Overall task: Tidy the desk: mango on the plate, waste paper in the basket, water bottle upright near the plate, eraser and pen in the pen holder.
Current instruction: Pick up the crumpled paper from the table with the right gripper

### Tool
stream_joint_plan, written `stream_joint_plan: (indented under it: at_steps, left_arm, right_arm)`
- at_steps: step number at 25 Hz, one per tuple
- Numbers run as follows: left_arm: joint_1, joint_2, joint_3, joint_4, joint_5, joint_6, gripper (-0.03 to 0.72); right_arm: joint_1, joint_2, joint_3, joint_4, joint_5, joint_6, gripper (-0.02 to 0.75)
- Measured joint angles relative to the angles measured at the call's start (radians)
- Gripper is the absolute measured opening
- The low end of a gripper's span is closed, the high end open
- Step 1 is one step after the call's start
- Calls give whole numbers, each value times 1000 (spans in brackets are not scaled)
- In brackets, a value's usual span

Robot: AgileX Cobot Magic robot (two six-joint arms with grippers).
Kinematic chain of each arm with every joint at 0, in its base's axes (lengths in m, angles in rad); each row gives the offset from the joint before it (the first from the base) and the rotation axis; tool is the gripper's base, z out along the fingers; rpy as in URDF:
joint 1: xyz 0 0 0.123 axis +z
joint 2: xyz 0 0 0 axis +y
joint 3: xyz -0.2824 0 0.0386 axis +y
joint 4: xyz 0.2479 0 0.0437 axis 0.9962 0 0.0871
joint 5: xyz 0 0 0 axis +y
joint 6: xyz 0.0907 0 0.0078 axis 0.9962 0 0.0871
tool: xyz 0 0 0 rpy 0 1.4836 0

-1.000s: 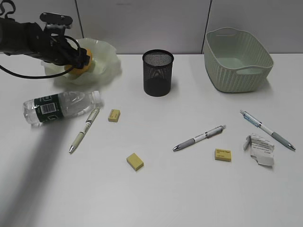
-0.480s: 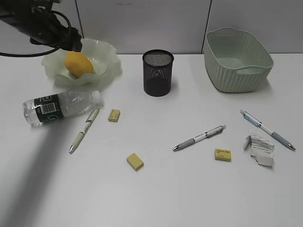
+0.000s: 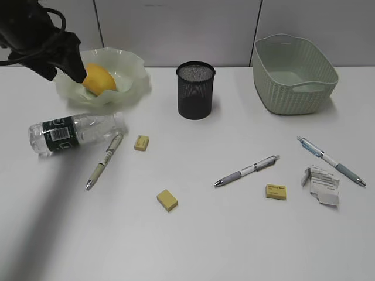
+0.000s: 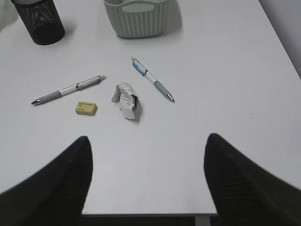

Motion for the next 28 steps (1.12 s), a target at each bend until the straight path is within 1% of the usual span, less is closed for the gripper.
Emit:
stream_joint_plan:
  at_steps: [3,8,11,13,16,21,23,25,28]
  left_arm:
    - [0,0,3,-33,92,-33,550]
    - [-2,-36,63,-61,106,-63,543]
    - [-23,-84,119,-60,109,-66,536]
    - [-55,-124,169,-62,103,-67,534]
    - [-123,-186,258,-62,62,-68,533]
    - [-261,-288,450,-32,-66,-67,533]
    - [-301,-334,532,-19,-128,-67,533]
    - [-324,-384,622,-14,-193,-67,529]
    - [-332,-482,743,-12,-262,-67,525]
  right_arm:
    - [0,0,0,0,0,0,582]
    - [0,0,0,0,0,0,582]
    - [0,0,0,0,0,0,582]
    - [0,0,0,0,0,0,582]
    - [0,0,0,0,0,0,582]
    - [0,0,0,0,0,0,582]
    - [0,0,0,0,0,0,582]
    - [0,0,0,0,0,0,582]
    - [0,0,0,0,0,0,582]
